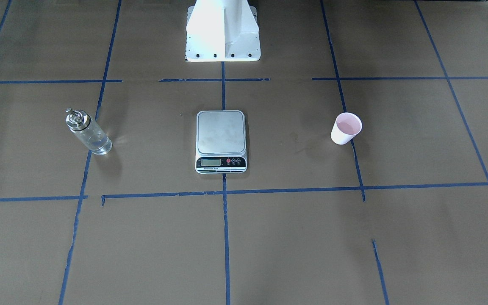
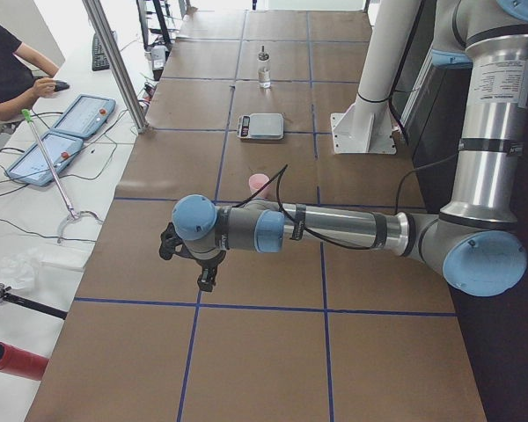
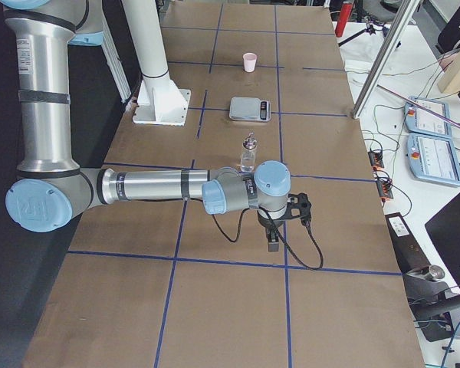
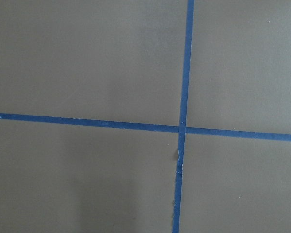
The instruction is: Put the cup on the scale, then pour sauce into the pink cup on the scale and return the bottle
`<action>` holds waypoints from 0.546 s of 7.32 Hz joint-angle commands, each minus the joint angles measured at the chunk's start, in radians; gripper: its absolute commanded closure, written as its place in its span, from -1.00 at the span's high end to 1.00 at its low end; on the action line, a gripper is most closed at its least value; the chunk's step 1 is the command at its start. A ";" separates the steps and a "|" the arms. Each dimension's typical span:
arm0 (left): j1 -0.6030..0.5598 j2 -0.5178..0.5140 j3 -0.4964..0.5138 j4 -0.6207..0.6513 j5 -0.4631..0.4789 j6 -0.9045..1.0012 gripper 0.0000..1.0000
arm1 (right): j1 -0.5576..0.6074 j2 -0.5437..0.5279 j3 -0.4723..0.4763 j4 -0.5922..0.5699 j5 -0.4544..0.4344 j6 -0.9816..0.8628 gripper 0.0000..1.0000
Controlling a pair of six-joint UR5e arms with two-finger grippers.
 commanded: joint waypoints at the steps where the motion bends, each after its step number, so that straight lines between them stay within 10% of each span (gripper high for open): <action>1: 0.185 0.008 -0.101 -0.131 -0.044 -0.257 1.00 | -0.023 -0.001 0.003 0.064 0.007 -0.001 1.00; 4: 0.392 0.001 -0.110 -0.446 0.082 -0.729 1.00 | -0.032 -0.010 0.003 0.087 0.027 0.000 1.00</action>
